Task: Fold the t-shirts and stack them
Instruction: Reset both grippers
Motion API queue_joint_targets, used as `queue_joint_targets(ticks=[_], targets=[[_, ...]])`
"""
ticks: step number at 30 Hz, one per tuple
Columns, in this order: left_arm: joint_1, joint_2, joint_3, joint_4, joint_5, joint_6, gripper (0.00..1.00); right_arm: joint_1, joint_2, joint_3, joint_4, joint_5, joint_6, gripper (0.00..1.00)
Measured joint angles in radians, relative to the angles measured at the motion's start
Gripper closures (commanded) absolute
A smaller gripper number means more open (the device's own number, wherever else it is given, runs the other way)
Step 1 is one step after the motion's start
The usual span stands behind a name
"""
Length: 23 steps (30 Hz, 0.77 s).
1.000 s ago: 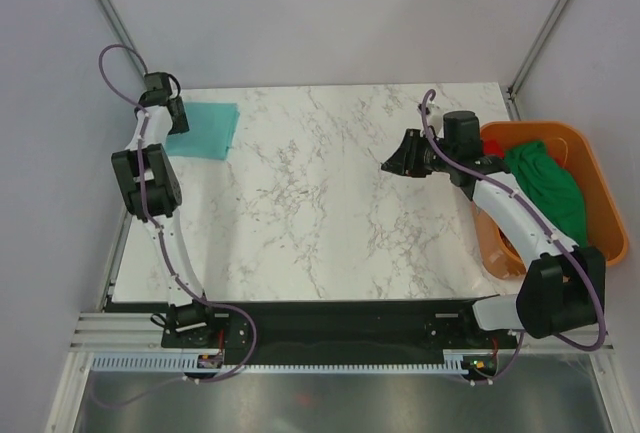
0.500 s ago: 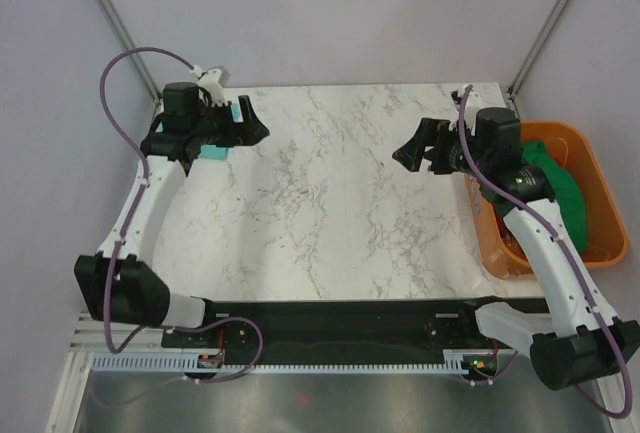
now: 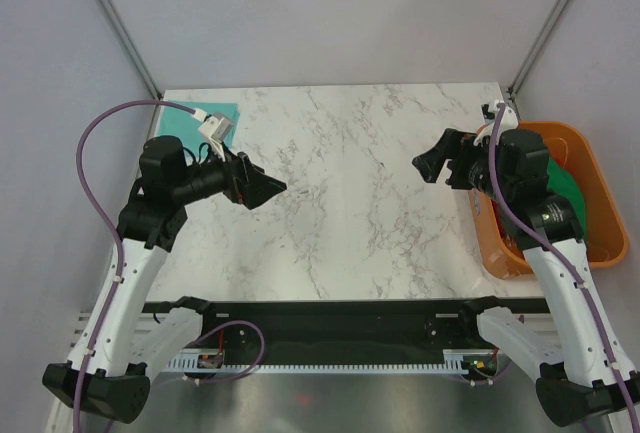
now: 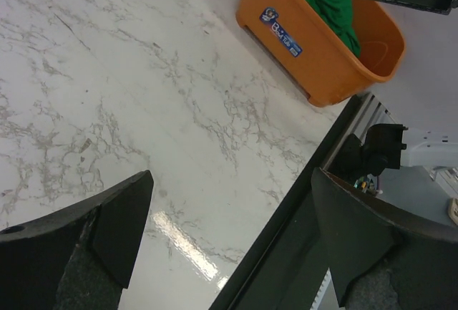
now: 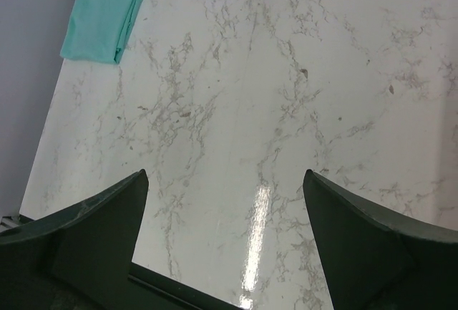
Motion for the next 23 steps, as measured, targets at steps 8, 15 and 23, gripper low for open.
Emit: queue_joint_targets(ticks=[8, 15, 23], targets=[[0.0, -0.042, -0.04, 0.025, 0.01, -0.046, 0.0, 0.0, -0.029, -0.045, -0.002, 0.021, 0.0, 0.02], [0.0, -0.051, -0.04, 0.037, 0.009, -0.066, 0.0, 0.0, -0.027, -0.048, -0.002, 0.022, 0.0, 0.02], [0.0, -0.053, -0.04, 0.038, 0.01, -0.076, 0.0, 0.0, -0.027, -0.056, 0.001, 0.022, 0.0, 0.02]])
